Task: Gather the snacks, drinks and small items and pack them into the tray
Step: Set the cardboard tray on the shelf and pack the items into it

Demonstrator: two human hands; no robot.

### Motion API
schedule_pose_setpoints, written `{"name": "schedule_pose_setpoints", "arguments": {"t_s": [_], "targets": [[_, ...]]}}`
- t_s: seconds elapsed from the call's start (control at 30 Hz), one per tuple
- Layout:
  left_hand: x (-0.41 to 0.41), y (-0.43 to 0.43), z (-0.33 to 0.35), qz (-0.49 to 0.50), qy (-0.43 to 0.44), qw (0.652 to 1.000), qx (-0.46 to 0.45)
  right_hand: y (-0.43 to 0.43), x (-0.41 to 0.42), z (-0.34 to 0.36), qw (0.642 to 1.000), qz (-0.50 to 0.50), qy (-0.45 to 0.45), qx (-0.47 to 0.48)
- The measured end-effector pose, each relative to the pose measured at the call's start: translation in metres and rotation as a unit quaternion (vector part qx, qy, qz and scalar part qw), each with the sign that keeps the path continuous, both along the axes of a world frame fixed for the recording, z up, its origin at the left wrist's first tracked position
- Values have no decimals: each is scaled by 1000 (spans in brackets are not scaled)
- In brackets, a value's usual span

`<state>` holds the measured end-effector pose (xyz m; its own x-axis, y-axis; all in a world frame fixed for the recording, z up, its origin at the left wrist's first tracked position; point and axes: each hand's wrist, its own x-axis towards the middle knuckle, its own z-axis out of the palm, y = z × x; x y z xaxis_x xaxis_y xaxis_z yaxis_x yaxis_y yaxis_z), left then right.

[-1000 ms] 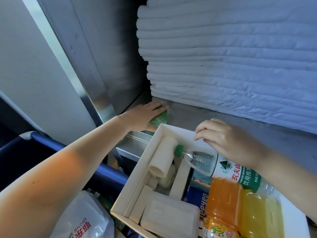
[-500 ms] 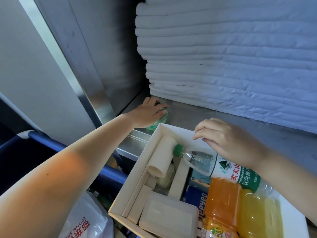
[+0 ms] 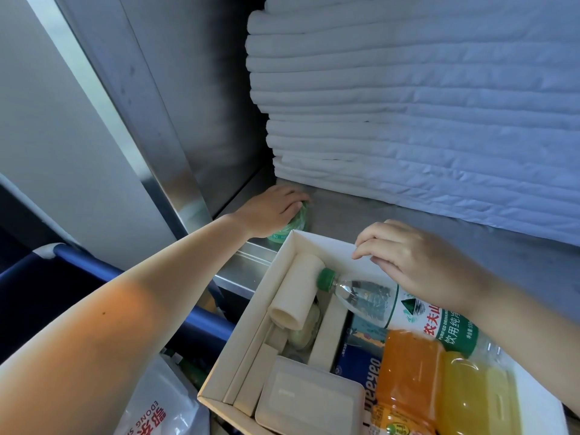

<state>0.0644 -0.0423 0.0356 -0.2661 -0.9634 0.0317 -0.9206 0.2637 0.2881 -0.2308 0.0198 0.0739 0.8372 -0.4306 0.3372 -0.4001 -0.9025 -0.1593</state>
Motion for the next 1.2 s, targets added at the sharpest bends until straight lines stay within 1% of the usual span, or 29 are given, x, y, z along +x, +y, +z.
{"name": "schedule_pose_setpoints", "arguments": {"t_s": [0.07,0.2,0.3,0.33,0.5,0.57,0.73,0.87,0.93,1.03,1.2], "targets": [[-1,0,1,5,0,1000,4,0,0,0,1000,1,-1,1],[7,-1,7,-21,-6,996,87,0,0,-1,1000,1,-9,6],[12,1,7,-36,-57,995,73,-1,0,-2,1000,3,-9,9],[12,2,7,-34,-61,996,64,-1,0,-1,1000,3,-9,11],[11,6,10,12,-3,999,52,-1,0,0,1000,0,-10,16],[10,7,16,26,36,997,55,-1,0,0,1000,1,-9,19],[-1,18,57,10,135,990,36,-2,0,0,1000,-1,-9,18],[-17,34,89,16,158,987,36,-2,1,0,1000,-3,-6,11],[-28,43,101,22,145,989,28,-1,0,0,1000,-7,-6,8],[-48,58,113,18,83,996,6,0,-1,0,1000,-21,-12,13],[-75,100,113,-30,25,999,-23,9,-4,7,996,-60,-67,23]]}}
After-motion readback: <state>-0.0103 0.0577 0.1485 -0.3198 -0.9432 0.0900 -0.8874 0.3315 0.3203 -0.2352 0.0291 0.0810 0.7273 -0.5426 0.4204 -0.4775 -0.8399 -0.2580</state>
